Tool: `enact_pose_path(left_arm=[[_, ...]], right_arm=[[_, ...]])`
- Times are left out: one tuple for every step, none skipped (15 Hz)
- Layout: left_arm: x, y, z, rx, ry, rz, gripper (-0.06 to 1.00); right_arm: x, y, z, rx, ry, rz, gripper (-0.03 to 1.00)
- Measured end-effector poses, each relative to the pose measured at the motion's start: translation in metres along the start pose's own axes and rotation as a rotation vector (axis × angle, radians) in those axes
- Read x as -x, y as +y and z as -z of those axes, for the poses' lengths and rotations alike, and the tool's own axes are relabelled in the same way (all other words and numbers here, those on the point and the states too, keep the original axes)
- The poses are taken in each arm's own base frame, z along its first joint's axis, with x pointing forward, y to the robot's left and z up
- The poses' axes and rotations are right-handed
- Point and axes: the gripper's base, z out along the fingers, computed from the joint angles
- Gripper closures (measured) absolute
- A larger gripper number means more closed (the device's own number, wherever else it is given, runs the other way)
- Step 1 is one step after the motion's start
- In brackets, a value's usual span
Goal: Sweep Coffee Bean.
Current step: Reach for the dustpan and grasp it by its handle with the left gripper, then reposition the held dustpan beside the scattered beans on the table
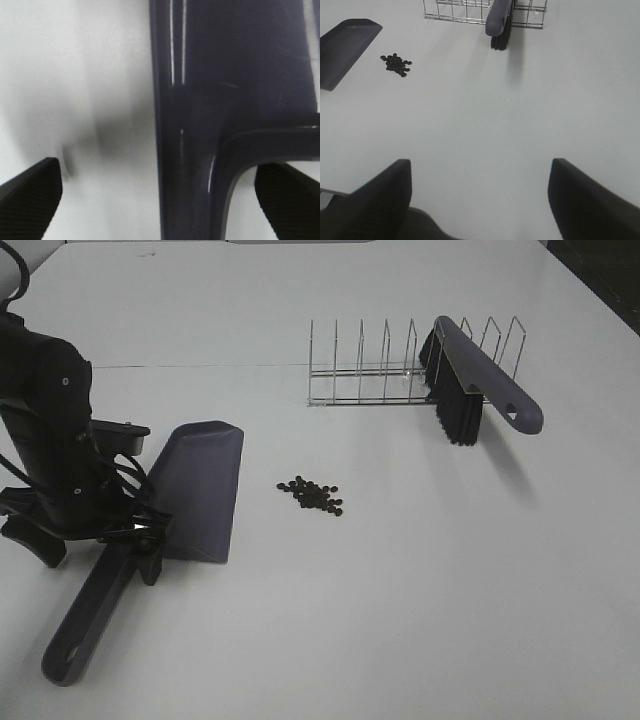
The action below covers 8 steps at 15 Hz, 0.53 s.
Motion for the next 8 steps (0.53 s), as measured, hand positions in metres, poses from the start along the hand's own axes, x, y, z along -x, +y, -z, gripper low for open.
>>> enact_pose_path(left_arm=[[0.0,0.0,0.0,0.0,0.0,-0.005,0.03],[0.0004,-0.0001,-0.0007,-0.001,-0.003,-0.009,0.11],[0.0008,-0.001,-0.001,-0.007,-0.007,-0.005,0.22],[0.0011,-0.0011,-0.001,-0.008,-0.011,-0.005,0.38],[0.0012,-0.0012,-0.0014,-0.008,-0.011,-0.005,0.55],[0.0014,-0.001,-0.0014,-0.007,-0.013,-0.007,0.62],[0.0027,-0.0009,-0.0013,-0.005,-0.027,-0.011,0.62],[0.0032,-0.001,-0.0013,-0.006,-0.032,-0.011,0.62]], right_arm=[[0.0,0.0,0.0,0.0,0.0,0.0,0.34],[0.0,0.0,0.0,0.0,0.0,0.0,0.34],[0.0,0.0,0.0,0.0,0.0,0.0,0.34],[0.0,0.0,0.0,0.0,0.0,0.0,0.34],[0.0,0.0,0.0,0.0,0.0,0.0,0.34],[0.0,0.0,0.0,0.0,0.0,0.0,0.34],[0.0,0.0,0.0,0.0,0.0,0.0,0.34],[0.0,0.0,0.0,0.0,0.0,0.0,0.34]])
